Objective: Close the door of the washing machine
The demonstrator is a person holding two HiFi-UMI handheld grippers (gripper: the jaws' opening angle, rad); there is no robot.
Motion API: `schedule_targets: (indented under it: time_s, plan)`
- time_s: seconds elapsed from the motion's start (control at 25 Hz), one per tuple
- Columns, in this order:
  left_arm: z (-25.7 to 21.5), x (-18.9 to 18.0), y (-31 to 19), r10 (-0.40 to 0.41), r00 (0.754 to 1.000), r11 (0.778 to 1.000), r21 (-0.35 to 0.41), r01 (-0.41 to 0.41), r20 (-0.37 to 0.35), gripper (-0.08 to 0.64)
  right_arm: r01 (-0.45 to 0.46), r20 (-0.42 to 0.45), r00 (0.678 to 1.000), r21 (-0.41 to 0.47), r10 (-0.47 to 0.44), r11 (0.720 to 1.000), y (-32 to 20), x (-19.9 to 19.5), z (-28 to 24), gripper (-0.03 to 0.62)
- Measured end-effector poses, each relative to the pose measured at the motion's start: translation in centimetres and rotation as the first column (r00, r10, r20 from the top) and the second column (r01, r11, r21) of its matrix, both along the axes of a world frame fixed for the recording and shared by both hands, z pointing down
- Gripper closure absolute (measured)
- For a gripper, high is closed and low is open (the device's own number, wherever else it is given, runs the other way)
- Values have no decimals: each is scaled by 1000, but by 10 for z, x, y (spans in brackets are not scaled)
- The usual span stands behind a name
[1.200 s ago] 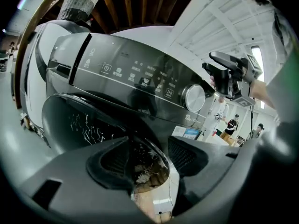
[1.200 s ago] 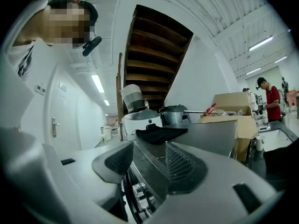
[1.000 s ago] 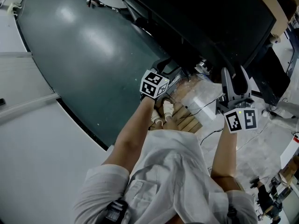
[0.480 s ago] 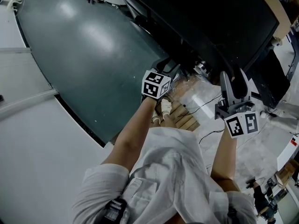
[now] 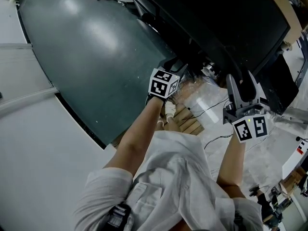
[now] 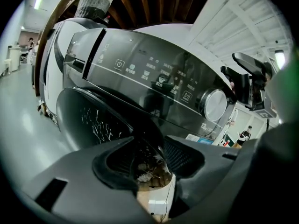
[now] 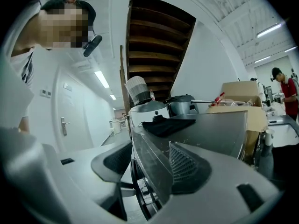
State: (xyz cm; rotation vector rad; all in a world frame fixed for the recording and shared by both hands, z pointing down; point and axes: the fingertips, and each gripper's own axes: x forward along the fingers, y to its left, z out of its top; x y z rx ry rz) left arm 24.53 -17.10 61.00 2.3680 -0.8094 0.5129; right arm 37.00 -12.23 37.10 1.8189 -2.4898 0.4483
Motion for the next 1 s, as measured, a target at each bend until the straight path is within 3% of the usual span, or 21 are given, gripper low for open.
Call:
schedule_targets:
  time_s: [1.0]
  plan:
    - [1,5,-1,26,999,999,-44,-27,-21,370,6,-41,999,-38,-8,999,-1,-5,7,331]
